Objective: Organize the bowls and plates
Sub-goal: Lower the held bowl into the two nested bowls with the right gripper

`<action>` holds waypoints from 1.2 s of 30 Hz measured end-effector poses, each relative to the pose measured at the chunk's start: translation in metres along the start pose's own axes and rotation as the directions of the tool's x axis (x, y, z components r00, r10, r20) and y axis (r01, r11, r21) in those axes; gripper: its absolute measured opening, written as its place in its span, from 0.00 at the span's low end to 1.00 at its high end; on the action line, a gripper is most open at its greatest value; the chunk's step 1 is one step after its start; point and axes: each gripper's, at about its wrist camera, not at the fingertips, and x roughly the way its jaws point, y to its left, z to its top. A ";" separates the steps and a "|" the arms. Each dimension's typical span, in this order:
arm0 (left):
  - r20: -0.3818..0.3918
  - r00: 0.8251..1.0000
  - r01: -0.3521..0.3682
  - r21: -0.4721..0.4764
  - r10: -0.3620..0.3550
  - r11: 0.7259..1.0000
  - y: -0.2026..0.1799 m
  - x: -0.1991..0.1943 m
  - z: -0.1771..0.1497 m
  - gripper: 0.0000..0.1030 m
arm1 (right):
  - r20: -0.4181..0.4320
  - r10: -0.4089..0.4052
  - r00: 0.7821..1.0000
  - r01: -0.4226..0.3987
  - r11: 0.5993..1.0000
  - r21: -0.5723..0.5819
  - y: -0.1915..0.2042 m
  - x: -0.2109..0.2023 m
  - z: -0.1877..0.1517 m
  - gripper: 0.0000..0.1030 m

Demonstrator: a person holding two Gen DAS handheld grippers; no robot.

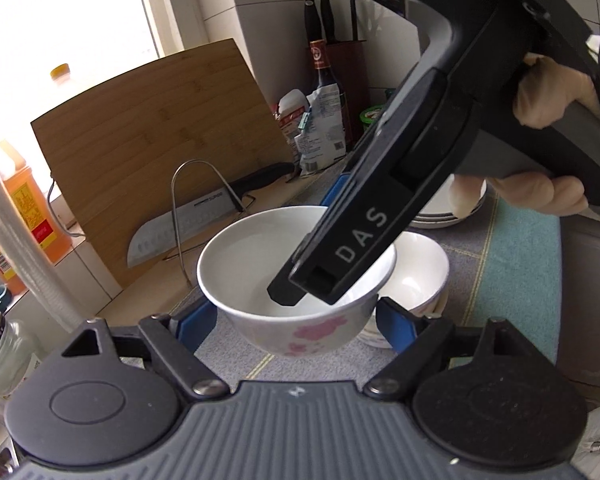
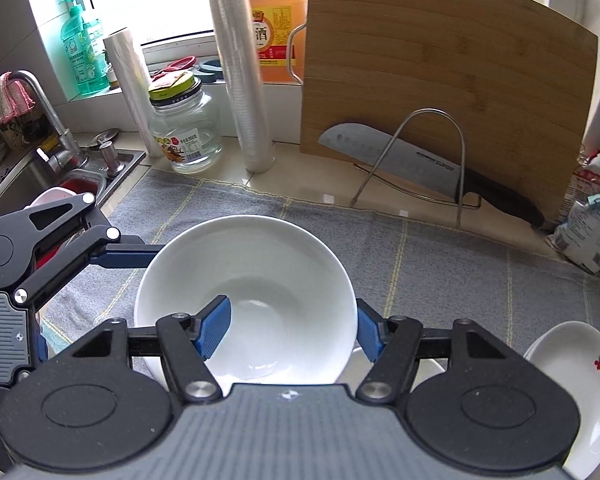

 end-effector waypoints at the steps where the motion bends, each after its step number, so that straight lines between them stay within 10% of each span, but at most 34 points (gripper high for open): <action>1: 0.003 1.000 0.008 0.006 -0.008 1.000 -0.003 0.002 0.003 0.84 | 0.002 -0.008 1.000 0.008 1.000 0.009 -0.005 -0.003 -0.003 0.69; 36: -0.061 0.973 0.220 -0.072 -0.224 0.973 -0.026 0.070 0.013 0.84 | -0.068 -0.073 0.995 0.082 0.988 0.128 -0.071 0.004 -0.044 0.69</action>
